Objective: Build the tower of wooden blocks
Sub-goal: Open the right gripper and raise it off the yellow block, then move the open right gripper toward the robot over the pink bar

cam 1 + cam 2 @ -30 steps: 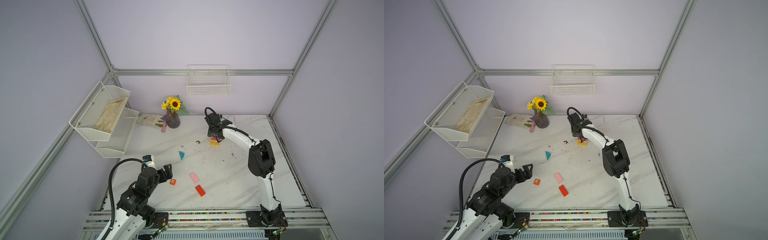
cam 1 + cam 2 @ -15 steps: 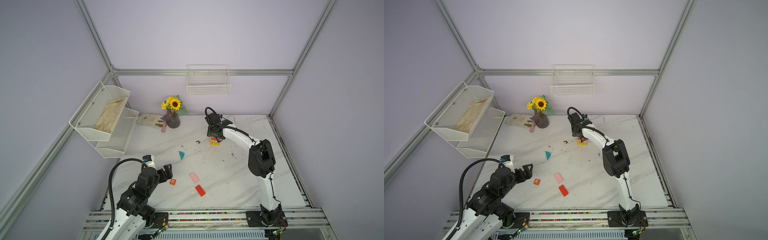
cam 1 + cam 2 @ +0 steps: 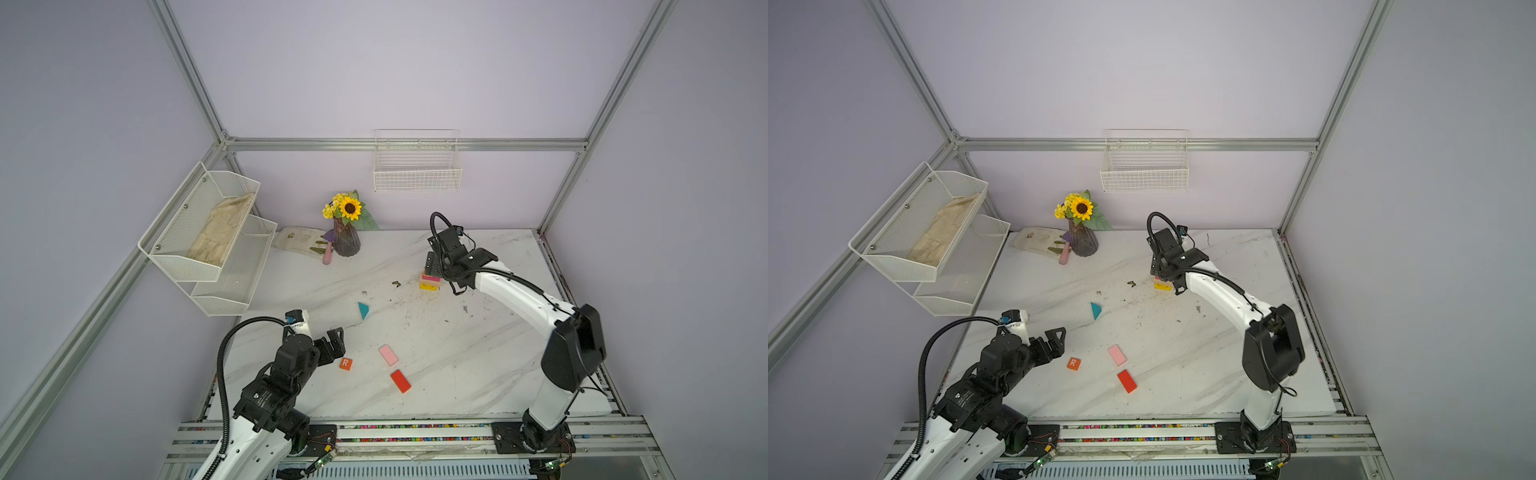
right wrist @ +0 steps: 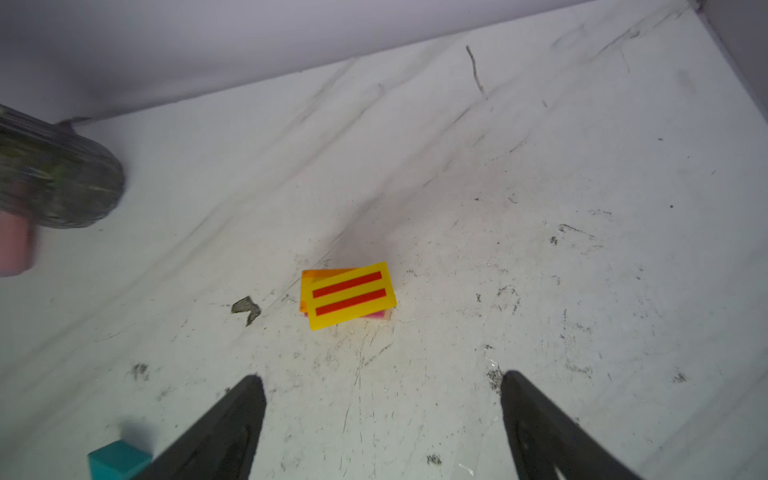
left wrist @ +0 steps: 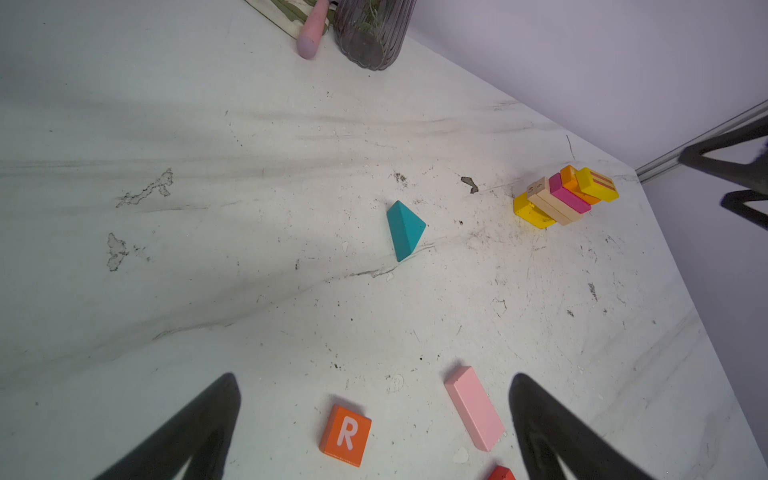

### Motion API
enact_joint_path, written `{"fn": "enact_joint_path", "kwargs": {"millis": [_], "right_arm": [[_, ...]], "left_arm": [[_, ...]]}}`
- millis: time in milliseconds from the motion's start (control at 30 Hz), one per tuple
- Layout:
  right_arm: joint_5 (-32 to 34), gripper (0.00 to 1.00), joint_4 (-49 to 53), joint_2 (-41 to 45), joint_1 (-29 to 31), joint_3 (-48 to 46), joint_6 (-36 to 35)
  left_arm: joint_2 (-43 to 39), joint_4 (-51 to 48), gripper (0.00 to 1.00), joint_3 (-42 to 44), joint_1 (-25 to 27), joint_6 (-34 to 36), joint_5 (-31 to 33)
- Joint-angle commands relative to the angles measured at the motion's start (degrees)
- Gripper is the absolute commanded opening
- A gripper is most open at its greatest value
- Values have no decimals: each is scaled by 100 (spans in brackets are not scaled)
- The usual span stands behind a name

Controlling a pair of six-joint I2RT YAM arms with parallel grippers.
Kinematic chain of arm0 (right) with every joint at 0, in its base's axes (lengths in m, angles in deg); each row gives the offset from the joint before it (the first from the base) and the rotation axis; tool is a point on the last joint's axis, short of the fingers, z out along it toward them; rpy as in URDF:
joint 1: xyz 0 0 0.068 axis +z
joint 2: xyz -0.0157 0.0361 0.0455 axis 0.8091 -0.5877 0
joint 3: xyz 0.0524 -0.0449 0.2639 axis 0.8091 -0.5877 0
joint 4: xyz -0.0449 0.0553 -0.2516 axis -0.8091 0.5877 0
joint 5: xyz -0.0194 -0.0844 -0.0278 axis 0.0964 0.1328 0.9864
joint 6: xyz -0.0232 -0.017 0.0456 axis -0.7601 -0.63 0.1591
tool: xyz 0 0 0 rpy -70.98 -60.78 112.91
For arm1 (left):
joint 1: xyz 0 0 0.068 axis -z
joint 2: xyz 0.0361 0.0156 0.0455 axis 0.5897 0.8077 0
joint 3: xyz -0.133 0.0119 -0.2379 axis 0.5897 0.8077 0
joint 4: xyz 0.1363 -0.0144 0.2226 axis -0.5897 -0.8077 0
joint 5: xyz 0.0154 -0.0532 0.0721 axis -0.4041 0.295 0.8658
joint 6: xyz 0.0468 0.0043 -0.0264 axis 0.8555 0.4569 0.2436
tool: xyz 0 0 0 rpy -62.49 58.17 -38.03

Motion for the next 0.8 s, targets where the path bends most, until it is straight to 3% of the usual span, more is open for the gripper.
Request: {"fn": "enact_joint_path", "kwargs": {"millis": [0,133,300,533,767], "right_arm": [[364,92,-695,918,683,-863,-340],[250,91,-1174,1710,1445,-1983,-443],[-143,88,-1660,2021,2301,-2914,-449],[-598,80,-2164,1269,3133,-3324,-613],[-571,77,-2135,481,3159,-3302,-433]], "left_arm": [[28,208,100,168,19,103,32],[28,207,100,165,19,97,19],[24,131,100,147,19,59,91],[2,42,100,131,19,3,217],[19,33,100,129,19,-15,267]]}}
